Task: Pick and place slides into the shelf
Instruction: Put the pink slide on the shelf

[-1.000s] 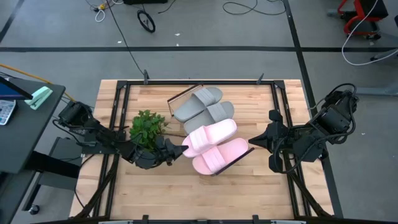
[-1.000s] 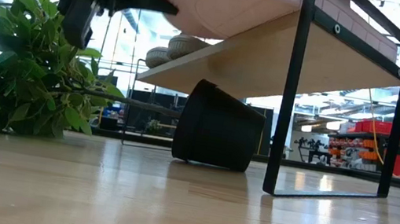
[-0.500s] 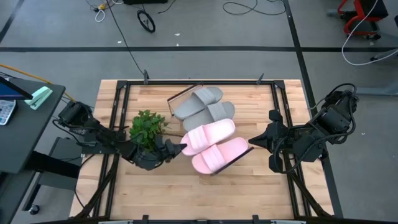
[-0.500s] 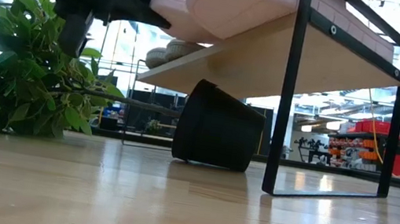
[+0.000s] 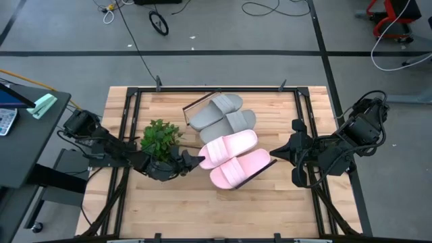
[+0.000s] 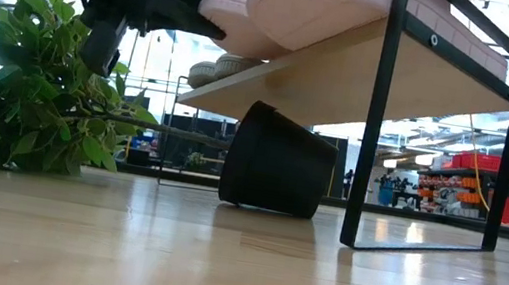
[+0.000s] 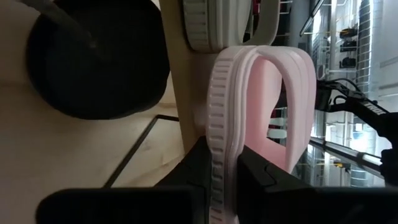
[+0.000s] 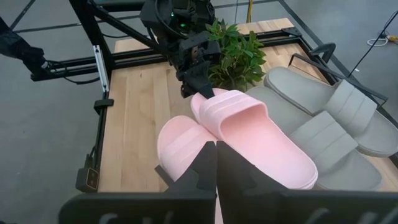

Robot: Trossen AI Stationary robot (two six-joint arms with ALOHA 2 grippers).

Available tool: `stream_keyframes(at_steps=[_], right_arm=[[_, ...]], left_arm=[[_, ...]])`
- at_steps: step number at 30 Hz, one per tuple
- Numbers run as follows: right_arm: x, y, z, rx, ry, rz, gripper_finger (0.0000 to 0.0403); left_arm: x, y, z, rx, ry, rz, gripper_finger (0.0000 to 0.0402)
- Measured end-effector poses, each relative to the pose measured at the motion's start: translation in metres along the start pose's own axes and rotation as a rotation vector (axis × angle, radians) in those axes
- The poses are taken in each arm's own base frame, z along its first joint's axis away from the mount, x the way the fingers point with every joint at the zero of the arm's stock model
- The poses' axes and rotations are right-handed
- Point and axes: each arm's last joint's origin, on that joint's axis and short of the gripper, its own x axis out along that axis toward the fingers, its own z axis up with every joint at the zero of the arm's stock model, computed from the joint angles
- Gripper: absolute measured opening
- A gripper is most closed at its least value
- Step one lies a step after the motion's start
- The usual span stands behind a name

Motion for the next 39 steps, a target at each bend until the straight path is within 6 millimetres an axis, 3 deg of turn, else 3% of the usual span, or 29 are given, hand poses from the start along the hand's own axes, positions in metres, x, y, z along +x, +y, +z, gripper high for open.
stream_keyframes(at_steps=[12, 18, 32, 39], right_arm=[[0.000, 0.000, 0.000, 0.014, 0.000, 0.000, 0.0003], [0.000, 0.000, 0.000, 0.014, 0.000, 0.000, 0.0003], [0.000, 0.000, 0.000, 0.008, 0.000, 0.000, 0.0003], [0.000, 0.000, 0.000, 0.007, 0.001, 0.000, 0.0003]], left_arm=[[0.010, -0.002, 0.007, -0.004, 0.048, 0.020, 0.0041], [0.016, -0.020, 0.002, 0.081, 0.057, -0.001, 0.0047], [0.018, -0.014, 0.004, 0.143, 0.040, 0.078, 0.0046], [0.017, -0.024, 0.004, 0.138, 0.012, -0.003, 0.0059]])
